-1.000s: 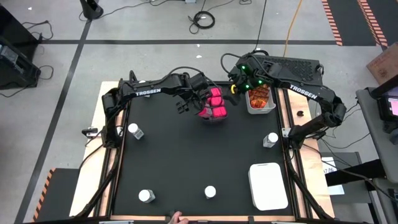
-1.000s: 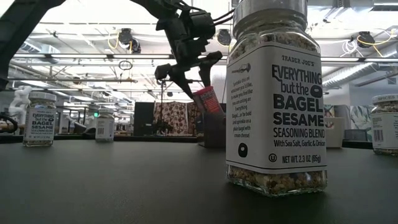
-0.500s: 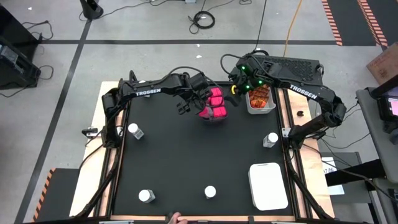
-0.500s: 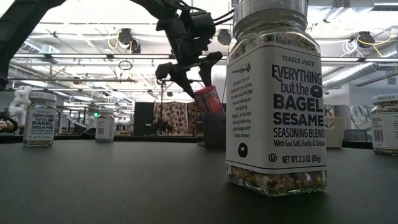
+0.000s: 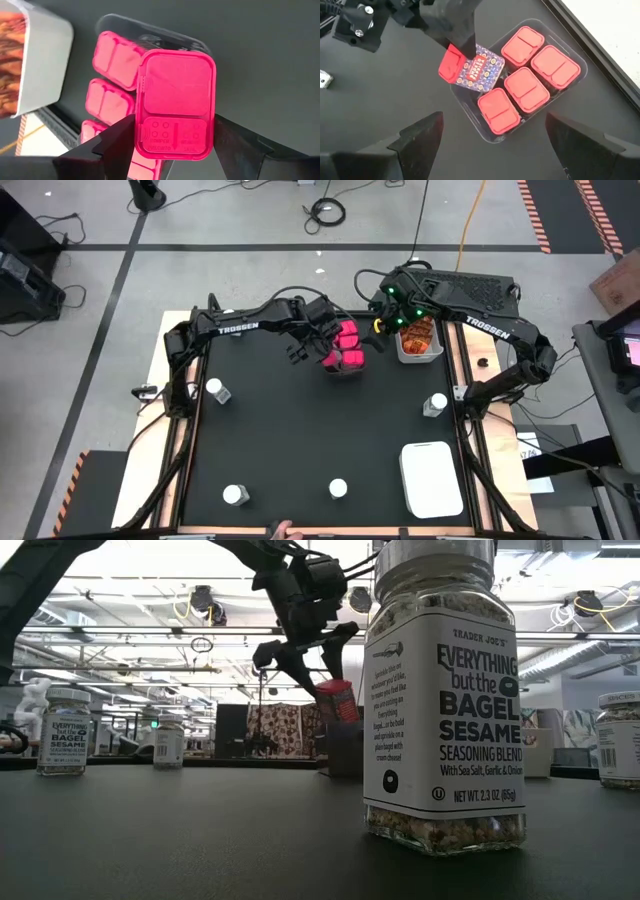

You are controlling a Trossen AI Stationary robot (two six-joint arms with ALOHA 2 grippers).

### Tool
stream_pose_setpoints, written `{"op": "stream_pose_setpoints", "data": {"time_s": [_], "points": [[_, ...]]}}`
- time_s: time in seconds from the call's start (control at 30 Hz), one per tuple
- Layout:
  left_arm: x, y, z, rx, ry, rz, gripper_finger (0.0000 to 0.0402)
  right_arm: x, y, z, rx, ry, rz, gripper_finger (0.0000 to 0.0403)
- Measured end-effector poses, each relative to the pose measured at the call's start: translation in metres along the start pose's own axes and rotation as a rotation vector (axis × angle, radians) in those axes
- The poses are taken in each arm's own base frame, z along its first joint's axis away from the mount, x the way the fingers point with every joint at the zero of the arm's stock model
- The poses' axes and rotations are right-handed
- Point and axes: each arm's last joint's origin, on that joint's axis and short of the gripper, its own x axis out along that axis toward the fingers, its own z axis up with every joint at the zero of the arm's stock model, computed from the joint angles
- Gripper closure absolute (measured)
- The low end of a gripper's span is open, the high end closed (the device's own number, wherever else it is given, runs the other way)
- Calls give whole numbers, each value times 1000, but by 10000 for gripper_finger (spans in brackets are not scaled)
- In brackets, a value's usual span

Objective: Sort spices by type
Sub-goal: Put the red seasoning can into the black transparent bin

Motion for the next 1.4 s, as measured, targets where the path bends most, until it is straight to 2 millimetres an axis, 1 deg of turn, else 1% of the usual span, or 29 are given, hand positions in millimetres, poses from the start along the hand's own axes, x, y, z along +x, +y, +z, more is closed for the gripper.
{"op": "stream_pose_setpoints", "data": {"time_s": [0.13,0.3,0.53,0.77,0.97,1.17,1.4], "points": [[0,-4,0,74,2,-39,155,0,0,0,-1,0,0,57],[0,-3,0,78,0,-28,155,0,0,0,-9,0,0,57],[0,0,0,74,-1,-1,155,0,0,0,-10,4,0,57],[0,4,1,-4,-6,44,155,0,0,-2,-6,18,-1,57],[0,4,1,4,-9,45,155,0,0,-2,-6,19,-2,57],[0,4,2,4,-58,38,155,0,0,-3,-4,26,-2,57],[0,4,1,-17,-49,34,155,0,0,-3,1,27,-2,57]]}}
